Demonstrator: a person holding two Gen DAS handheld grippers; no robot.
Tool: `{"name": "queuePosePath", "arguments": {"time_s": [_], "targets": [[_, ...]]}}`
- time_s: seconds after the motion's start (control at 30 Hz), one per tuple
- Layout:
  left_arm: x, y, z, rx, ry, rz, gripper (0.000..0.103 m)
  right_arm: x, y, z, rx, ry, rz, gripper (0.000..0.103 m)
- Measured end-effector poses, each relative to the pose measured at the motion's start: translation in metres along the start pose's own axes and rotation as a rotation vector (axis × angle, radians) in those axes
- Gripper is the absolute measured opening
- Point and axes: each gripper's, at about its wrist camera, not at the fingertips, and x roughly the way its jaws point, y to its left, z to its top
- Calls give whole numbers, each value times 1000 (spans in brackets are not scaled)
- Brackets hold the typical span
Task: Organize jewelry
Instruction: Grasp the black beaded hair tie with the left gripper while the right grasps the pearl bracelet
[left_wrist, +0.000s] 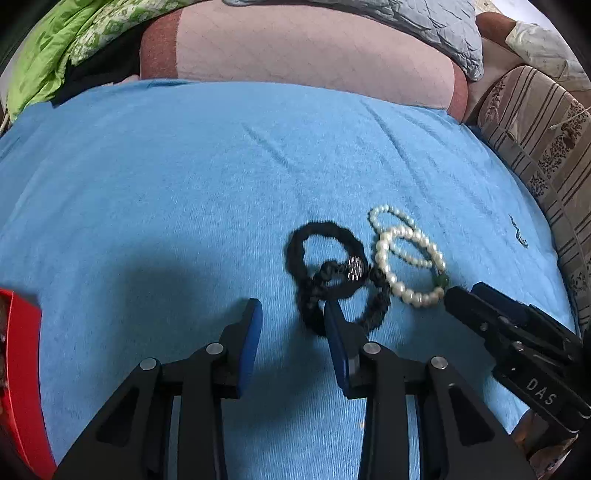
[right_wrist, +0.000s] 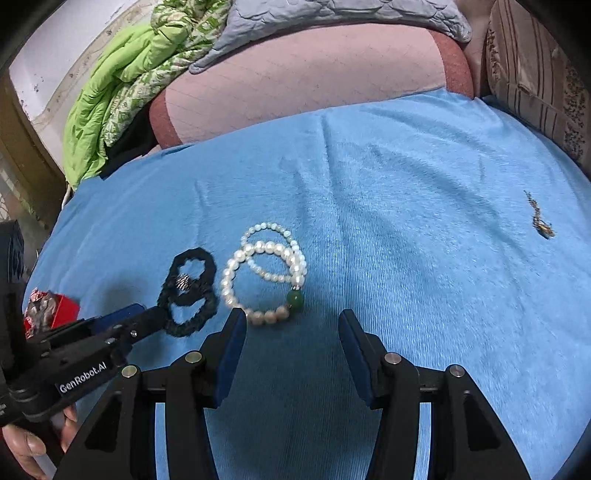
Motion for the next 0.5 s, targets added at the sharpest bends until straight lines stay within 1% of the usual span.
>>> {"name": "queuePosePath", "arguments": {"time_s": [0.13,0.23,0.27,0.3,0.33,0.37,0.4,0.43,0.47,0.5], "targets": [[5,-3,5,12,-5,1,34,11,-2,5,10,9,-5,56],[7,-6,3,29,-16,19,33,16,-2,7,10,4,-15,55],[8,-9,2,41,-18,32,26,18,0,7,5,3,-20,51],[9,-11,2,49,-14,35,10,19,2,8,-4,3,-36,48],[9,-14,1,60,-5,57,7,21,5,8,-16,3,-58,38],[8,-15,1,67,-7,65,7,22,6,9,-25,4,-69,29],[7,-16,-1,73,-5,73,7,23,8,9,-31,6,-67,26],[5,-16,-3,74,-2,77,7,22,9,9,-35,10,-62,18],[2,-15,-6,69,3,79,7,21,9,8,-42,14,-62,15],[-2,-13,-9,62,8,77,7,19,10,7,-49,19,-62,14]]}}
